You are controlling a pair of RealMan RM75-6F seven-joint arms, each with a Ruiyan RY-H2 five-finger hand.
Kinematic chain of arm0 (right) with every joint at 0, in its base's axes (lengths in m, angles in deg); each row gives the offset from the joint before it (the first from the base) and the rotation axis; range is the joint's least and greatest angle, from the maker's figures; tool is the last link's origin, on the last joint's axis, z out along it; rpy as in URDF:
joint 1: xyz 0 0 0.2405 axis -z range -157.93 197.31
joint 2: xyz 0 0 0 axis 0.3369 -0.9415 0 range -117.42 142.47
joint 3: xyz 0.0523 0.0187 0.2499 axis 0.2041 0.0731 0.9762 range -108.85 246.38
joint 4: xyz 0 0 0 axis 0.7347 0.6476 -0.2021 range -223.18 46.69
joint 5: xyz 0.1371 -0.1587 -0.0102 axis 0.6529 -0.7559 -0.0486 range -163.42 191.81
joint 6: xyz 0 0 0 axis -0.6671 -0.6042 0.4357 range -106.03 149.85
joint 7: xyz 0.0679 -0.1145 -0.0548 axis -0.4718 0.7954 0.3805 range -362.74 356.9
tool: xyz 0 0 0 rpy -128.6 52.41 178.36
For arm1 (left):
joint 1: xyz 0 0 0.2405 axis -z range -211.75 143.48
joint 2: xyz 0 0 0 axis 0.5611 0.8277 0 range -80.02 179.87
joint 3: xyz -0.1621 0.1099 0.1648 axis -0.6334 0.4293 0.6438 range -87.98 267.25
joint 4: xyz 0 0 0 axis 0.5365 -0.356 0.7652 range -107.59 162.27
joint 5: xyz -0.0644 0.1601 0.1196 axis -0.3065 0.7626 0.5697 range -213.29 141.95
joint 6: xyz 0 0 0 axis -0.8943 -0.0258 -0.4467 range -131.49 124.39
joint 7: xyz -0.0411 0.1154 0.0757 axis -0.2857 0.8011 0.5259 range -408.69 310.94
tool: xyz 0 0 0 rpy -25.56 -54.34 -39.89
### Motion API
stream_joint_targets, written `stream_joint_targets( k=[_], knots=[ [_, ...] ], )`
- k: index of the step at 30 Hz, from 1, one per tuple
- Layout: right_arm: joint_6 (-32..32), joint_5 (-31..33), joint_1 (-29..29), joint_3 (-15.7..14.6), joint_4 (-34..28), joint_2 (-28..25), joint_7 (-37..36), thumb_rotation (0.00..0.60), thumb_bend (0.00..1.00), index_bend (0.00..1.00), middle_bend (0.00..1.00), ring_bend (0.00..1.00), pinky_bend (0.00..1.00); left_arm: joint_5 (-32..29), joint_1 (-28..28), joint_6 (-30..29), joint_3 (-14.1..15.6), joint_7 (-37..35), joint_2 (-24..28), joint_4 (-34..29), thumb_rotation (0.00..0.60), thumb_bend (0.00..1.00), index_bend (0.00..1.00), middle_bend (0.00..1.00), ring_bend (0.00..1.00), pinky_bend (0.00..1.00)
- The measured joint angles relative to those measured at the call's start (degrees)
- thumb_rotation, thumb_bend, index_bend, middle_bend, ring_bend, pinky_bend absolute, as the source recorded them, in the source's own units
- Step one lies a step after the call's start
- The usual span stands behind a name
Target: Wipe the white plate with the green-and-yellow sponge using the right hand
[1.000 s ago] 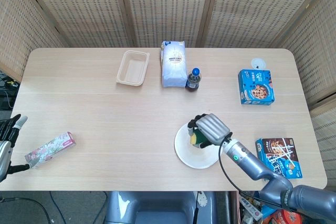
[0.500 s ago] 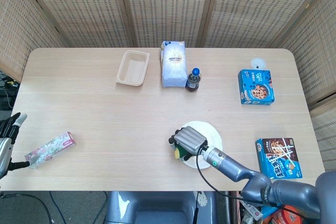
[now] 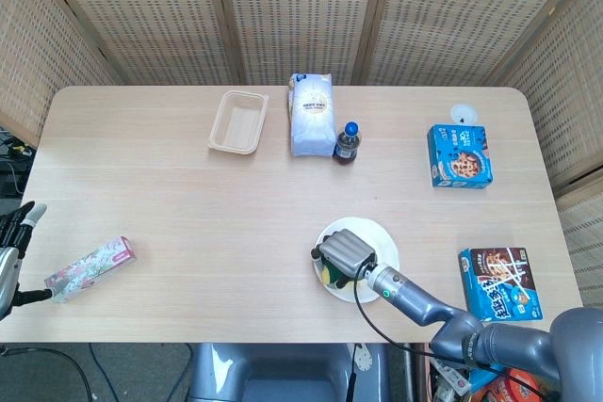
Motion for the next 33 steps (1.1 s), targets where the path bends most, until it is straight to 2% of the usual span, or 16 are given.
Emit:
stream_joint_targets(
  k=[9,18,27,33],
  knots=[
    [-1.7,-1.6,1.1,-1.6,4.9,2.6,-3.2,0.600,0.28,0.56,0.53,0.39,0.43,0.2,0.0,0.0,0.2,-0.1,0.0,0.1,0.600,0.00,0.00,0.00,0.00,0.00],
    [-1.1,-0.9,1.6,-1.9,7.8,3.6,-6.9,0.600,0.28,0.56,0.53,0.39,0.43,0.3,0.1,0.3,0.4,0.3,-0.2,0.0,0.600,0.00,0.00,0.00,0.00,0.00],
    [-0.7,-1.1,1.7,-2.3,8.7,3.6,-8.6,0.600,0.28,0.56,0.53,0.39,0.43,0.4,0.2,0.3,0.5,0.7,-0.2,0.1,0.600,0.00,0.00,0.00,0.00,0.00],
    [-1.8,-1.3,1.7,-1.7,6.9,2.6,-9.2,0.600,0.28,0.56,0.53,0.39,0.43,0.5,0.2,0.2,0.5,0.4,-0.1,0.1,0.600,0.00,0.00,0.00,0.00,0.00]
  ],
)
